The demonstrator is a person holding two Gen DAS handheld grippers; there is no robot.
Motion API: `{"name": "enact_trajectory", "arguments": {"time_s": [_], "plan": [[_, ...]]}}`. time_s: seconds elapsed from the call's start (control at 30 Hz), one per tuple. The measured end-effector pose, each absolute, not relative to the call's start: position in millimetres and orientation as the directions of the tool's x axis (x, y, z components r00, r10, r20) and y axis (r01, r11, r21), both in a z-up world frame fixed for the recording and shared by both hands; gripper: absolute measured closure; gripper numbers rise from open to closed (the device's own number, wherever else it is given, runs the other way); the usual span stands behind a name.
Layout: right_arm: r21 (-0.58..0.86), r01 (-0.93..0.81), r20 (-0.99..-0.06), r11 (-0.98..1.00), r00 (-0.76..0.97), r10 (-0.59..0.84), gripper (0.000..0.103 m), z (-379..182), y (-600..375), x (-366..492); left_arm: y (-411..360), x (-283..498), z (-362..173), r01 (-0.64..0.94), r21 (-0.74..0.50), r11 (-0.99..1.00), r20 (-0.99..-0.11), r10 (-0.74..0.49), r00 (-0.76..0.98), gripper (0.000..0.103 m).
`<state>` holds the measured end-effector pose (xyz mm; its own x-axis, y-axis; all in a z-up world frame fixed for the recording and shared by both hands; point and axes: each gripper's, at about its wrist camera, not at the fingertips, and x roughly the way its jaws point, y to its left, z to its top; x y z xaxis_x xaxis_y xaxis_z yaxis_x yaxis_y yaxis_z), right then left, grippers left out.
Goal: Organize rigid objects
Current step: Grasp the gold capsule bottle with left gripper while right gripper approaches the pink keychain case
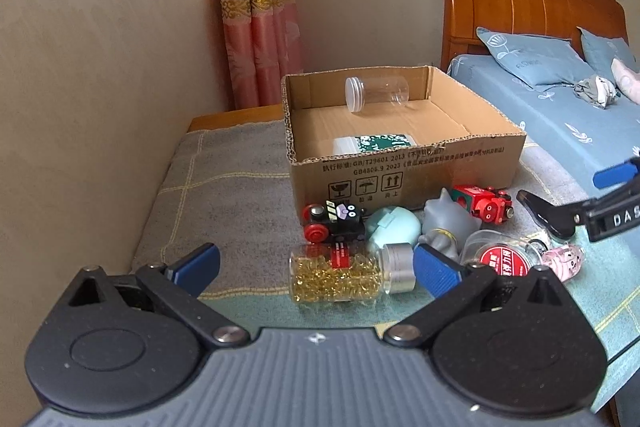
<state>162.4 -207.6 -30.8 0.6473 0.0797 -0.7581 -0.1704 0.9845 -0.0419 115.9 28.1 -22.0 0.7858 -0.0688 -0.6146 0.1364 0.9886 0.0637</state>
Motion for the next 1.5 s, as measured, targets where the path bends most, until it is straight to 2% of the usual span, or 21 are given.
{"name": "enact_trajectory", "arguments": {"time_s": [0.2, 0.43, 0.97, 1.13, 1.17, 1.33, 1.5], "plan": [[0.021, -0.111, -0.755, 0.994, 0.65, 0.089, 0.0, -57, -211, 138, 25, 123, -35, 0.151, 0.048, 0.987, -0.633, -0.086, 0.769, 0.001], [-0.048, -0.077, -0.789, 0.996, 0.614, 0.01, 0.0, -86, -208, 135, 19, 133, -49, 0.172, 0.037, 0.984, -0.666, -0.104, 0.739, 0.001], [-0.024, -0.062, -0.769, 0.998, 0.639, 0.021, 0.0, -90, -215, 127, 7, 159, -77, 0.168, 0.037, 0.985, -0.707, -0.093, 0.701, 0.001], [-0.024, -0.063, -0.762, 0.998, 0.647, 0.023, 0.0, -90, -215, 126, 10, 159, -76, 0.166, 0.012, 0.986, -0.705, -0.109, 0.701, 0.006], [-0.023, -0.063, -0.76, 0.998, 0.649, 0.023, 0.0, -91, -215, 126, 11, 159, -76, 0.172, -0.001, 0.985, -0.705, -0.123, 0.699, 0.01], [-0.022, -0.063, -0.758, 0.998, 0.652, 0.025, 0.0, -91, -216, 125, 15, 155, -76, 0.182, -0.016, 0.983, -0.711, -0.139, 0.689, 0.01], [-0.022, -0.064, -0.757, 0.998, 0.653, 0.026, 0.0, -91, -216, 125, 21, 136, -73, 0.222, 0.019, 0.975, -0.729, -0.138, 0.671, 0.01]]}}
